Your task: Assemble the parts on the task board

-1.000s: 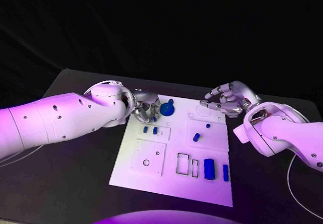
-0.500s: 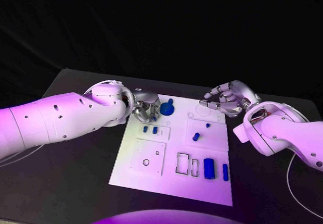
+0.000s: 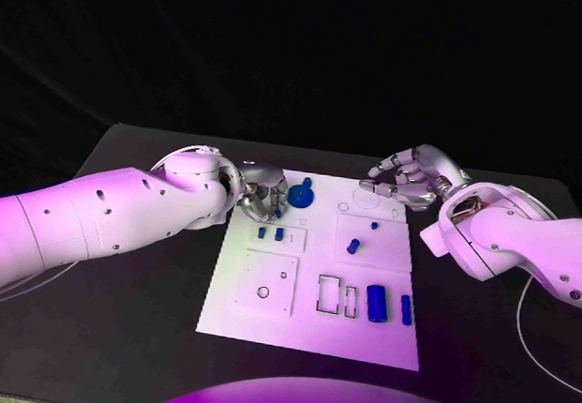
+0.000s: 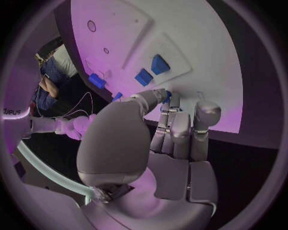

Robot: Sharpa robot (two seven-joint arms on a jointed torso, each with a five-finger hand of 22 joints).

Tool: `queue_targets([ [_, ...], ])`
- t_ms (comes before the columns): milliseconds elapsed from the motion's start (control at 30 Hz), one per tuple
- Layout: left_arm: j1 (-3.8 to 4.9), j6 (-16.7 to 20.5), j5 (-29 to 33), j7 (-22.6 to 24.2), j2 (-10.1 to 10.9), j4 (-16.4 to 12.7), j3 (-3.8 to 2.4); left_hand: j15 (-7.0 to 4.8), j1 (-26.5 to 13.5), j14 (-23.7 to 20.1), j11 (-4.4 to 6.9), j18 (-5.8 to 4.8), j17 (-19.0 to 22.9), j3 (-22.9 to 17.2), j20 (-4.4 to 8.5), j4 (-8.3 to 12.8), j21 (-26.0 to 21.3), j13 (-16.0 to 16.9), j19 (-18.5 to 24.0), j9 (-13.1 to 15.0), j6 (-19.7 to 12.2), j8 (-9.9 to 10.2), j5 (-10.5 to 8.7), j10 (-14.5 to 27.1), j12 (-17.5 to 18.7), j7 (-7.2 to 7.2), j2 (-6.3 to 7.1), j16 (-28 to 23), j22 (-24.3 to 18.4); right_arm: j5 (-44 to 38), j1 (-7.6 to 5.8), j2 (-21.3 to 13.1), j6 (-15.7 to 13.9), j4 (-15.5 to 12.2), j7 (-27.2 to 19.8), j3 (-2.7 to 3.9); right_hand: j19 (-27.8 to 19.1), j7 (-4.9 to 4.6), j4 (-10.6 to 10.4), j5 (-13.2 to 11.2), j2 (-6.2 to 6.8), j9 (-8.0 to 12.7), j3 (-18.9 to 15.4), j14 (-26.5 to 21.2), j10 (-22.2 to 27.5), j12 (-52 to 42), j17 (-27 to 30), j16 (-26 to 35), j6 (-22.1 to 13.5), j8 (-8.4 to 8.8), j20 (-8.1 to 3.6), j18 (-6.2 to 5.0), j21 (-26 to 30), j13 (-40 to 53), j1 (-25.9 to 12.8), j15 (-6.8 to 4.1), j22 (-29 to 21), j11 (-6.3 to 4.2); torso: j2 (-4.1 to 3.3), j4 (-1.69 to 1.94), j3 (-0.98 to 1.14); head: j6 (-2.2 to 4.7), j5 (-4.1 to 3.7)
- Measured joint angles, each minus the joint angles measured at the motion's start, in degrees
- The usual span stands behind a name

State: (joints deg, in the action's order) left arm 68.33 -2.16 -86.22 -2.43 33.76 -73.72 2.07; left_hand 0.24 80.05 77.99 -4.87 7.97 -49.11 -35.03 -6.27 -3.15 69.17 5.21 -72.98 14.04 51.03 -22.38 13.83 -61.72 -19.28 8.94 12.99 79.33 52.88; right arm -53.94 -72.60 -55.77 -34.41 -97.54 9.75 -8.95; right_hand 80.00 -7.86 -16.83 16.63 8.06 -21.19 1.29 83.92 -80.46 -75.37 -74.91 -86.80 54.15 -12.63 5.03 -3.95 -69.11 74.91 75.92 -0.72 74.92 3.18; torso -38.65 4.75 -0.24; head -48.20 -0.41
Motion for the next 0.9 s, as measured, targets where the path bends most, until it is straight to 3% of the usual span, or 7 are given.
queue_targets([
  [600,-0.08,0.13,0.02,-0.56,0.18,-0.17,0.04,0.40,-1.22,-0.40,-0.69,0.00,0.71,-0.16,-0.20,0.16,-0.22,-0.40,0.20,-0.19,-0.71,1.41,0.00,0.70,2.09,0.34,0.77,-0.21,-0.13,0.00,0.00,0.01,0.01,0.22,0.02,0.00,0.00,0.00,0.00,0.00,0.00,-0.07,0.00,0.00,0.00,0.00,0.01,0.32,0.00,0.00,0.00,0.00,0.00,0.00,0.00,0.00,-0.01,0.00,-0.01,0.01,0.00,0.06,-0.10],
  [733,-0.08,0.20,0.03,-0.71,0.27,-0.22,0.04,0.60,-1.81,-0.19,-1.00,0.00,1.05,-0.16,-0.20,0.16,-0.35,-0.62,0.20,-0.54,-2.60,2.67,0.00,1.01,3.12,0.50,1.36,-0.21,-0.23,0.00,0.00,-0.02,0.01,0.24,0.03,0.00,0.00,0.00,0.00,0.00,0.00,-0.07,0.00,0.00,0.00,0.00,0.01,0.32,0.00,0.00,0.00,0.00,0.00,0.00,0.00,0.00,-0.01,0.00,-0.01,0.00,0.00,0.07,-0.05],
  [800,-0.08,0.23,0.03,-0.80,0.34,-0.22,0.03,1.13,-2.56,-0.73,-1.52,0.00,1.97,-0.14,-0.93,0.14,-1.69,-1.02,0.97,-1.02,-5.22,4.32,0.00,3.05,4.69,0.97,2.11,-0.77,-2.02,0.00,0.00,-0.04,0.01,0.25,0.03,0.00,0.00,0.00,0.00,0.00,0.00,-0.07,0.00,0.00,0.00,0.22,0.01,0.32,0.00,0.00,0.00,0.00,0.24,0.00,0.00,0.00,-0.01,0.00,-0.01,-0.01,0.00,0.08,-0.04],
  [900,-0.08,0.29,0.04,-0.98,0.46,-0.23,0.03,1.42,-2.87,-1.01,-1.80,0.00,2.80,1.38,-1.01,-0.09,-3.03,-1.14,1.86,-1.06,-6.29,4.88,0.00,4.51,5.76,1.07,2.42,-0.79,-3.83,0.00,0.00,-0.08,0.01,0.28,0.03,0.00,0.00,0.00,0.00,0.00,0.00,-0.07,0.00,0.00,0.00,0.22,0.01,0.32,0.00,0.00,0.00,0.00,0.24,0.00,0.00,0.00,-0.01,0.00,-0.02,-0.01,0.00,0.08,-0.04],
])
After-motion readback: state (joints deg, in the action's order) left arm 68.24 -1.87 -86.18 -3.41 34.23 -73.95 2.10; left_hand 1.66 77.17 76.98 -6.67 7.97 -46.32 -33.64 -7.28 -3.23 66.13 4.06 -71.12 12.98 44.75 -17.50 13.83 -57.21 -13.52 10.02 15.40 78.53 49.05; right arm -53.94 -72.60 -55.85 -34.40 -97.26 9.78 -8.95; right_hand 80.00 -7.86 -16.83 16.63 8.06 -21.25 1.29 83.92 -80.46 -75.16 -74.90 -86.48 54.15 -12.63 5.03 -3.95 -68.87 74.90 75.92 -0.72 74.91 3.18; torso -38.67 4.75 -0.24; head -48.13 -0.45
